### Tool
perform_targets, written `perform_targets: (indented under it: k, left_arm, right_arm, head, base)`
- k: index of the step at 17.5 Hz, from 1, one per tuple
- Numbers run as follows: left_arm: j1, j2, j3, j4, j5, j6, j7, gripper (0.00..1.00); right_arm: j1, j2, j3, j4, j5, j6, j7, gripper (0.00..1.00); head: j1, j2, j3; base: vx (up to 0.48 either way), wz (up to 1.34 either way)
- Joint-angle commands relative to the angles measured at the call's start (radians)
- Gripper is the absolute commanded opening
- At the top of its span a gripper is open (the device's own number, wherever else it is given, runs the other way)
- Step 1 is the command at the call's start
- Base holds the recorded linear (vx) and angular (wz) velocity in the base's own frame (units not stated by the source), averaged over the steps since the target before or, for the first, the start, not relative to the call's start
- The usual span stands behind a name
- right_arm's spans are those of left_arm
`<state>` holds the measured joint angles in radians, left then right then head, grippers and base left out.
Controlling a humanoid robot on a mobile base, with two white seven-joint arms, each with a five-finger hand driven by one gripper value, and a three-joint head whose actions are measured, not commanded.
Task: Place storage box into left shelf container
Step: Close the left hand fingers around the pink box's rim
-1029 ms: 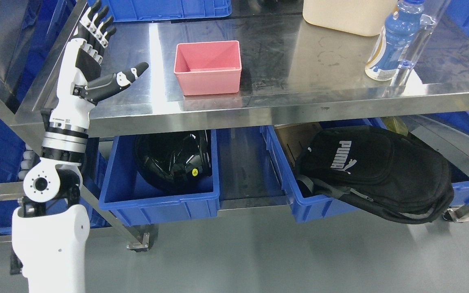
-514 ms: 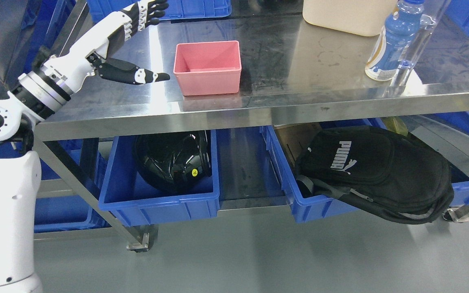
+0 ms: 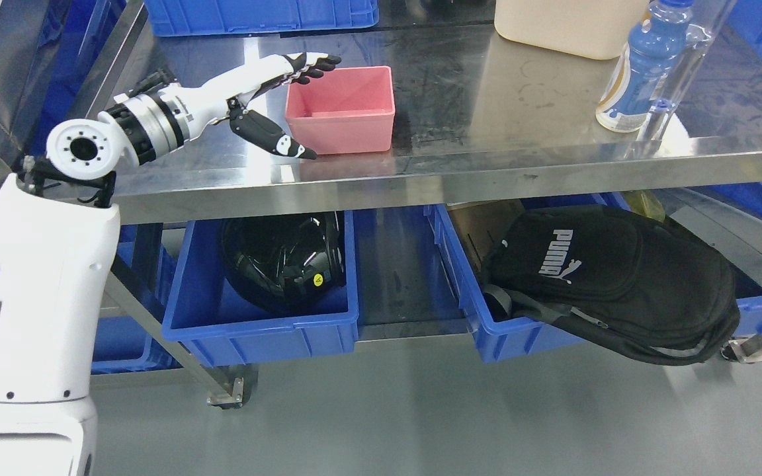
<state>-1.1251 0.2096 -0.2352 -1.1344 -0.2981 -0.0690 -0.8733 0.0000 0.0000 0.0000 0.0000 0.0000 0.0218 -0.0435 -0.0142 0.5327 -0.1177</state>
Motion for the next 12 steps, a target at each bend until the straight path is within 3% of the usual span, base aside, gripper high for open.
perform_targets:
  k: [1, 8, 11, 12]
  left_arm:
    - [-0.096, -0.185, -0.096, 0.335, -0.081, -0.032, 0.003, 0.98]
    - [-0.085, -0.192, -0.078, 0.439, -0.191, -0.048, 0.004, 0.92]
    - [-0.087, -0.190, -0.061, 0.439, -0.191, -0.052, -0.019, 0.78]
    - [-0.088, -0.190, -0.030, 0.439, -0.191, -0.054, -0.061, 0.68]
  right_arm:
    - [0.011, -0.017, -0.005, -0.017, 0.002, 0.000, 0.001, 1.00]
    - [0.011, -0.017, -0.005, -0.017, 0.002, 0.000, 0.001, 1.00]
    - [0.012, -0.017, -0.005, -0.017, 0.002, 0.000, 0.001, 1.00]
    - [0.012, -0.017, -0.005, -0.017, 0.002, 0.000, 0.001, 1.00]
  head:
    - [0.0000, 0.000, 0.000]
    - [0.0000, 0.000, 0.000]
    - [0.0000, 0.000, 0.000]
    - [0.0000, 0.000, 0.000]
  base:
    - [0.000, 0.00]
    - [0.000, 0.00]
    - [0.001, 0.01]
    - [0.003, 0.02]
